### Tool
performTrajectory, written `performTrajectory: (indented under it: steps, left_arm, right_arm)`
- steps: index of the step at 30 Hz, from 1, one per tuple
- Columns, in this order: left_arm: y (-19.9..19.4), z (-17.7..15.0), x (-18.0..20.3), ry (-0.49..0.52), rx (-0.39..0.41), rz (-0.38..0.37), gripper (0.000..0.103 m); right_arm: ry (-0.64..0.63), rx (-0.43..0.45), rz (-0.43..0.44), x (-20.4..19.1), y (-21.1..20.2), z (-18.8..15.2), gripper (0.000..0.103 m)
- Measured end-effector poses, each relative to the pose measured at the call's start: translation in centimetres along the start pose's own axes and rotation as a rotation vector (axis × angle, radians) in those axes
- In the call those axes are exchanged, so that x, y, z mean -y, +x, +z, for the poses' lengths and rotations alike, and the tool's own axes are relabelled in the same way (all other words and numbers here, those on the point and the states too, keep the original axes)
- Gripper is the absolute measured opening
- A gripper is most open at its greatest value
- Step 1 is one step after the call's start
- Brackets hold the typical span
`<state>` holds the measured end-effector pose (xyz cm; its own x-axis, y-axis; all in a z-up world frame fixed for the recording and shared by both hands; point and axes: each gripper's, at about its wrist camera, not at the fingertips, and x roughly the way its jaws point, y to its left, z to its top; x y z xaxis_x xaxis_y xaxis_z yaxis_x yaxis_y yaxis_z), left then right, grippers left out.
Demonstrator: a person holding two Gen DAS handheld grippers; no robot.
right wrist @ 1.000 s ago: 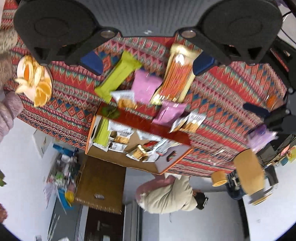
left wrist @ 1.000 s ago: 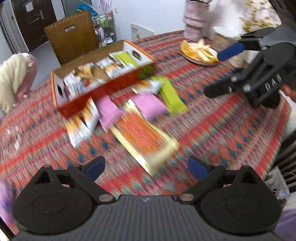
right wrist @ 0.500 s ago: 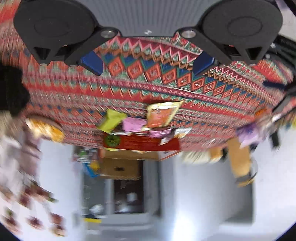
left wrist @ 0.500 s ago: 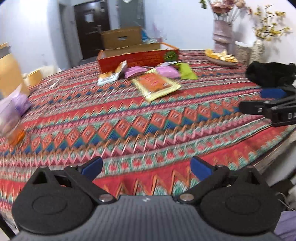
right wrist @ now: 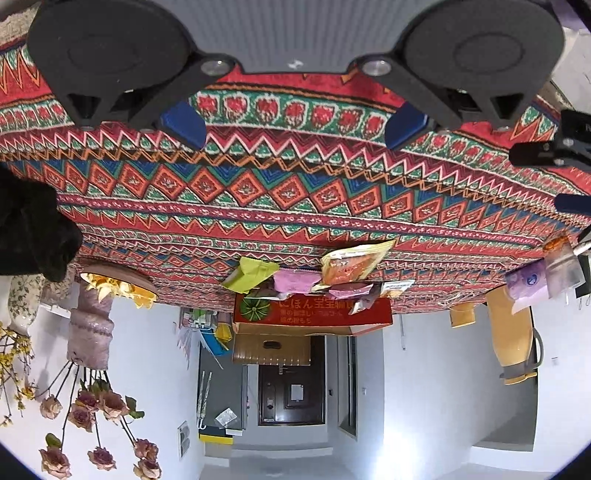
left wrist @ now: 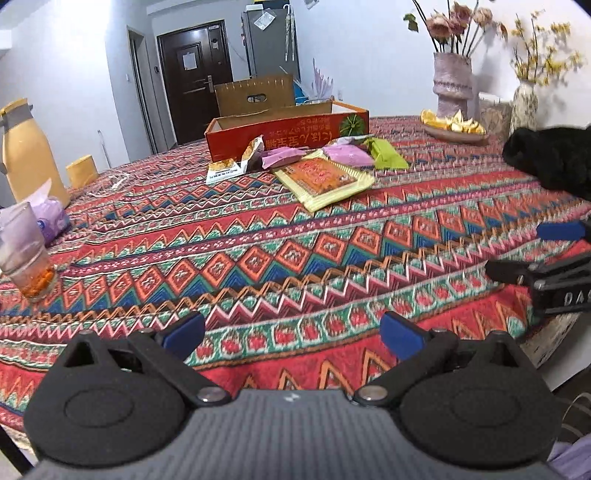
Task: Organize snacks
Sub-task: 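Return both tools to the snack pile, then grasp a cookie packet with right tool while left grasps white packet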
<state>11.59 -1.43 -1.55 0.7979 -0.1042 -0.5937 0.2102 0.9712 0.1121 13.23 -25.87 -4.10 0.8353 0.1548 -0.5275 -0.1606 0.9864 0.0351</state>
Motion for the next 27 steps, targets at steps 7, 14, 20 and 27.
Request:
performTrajectory:
  steps: [7,14,20,27]
  left_arm:
    - [2.7,3.5,-2.8,-0.083,0.014,-0.053,0.103]
    - [8.3,7.7,-4.2,-0.085,-0.003,-0.097,0.097]
    - [15.5,14.1,-6.3,-0.083,0.003,-0.128,0.074]
    - [25.4,20.3,-8.8,-0.125,-0.073,-0.140,0.067]
  right_arm:
    - [-0.008,0.016,-0.019,0.7,2.4,2.9,0.103]
    - [0.048,-0.007,0.015,2.5,6.6,7.1,0.094]
    - [0.037,-0.011,0.059,3.9,11.9,12.7,0.083]
    - [0.042,-0.063,0.088,5.2,21.6,19.0,0.075]
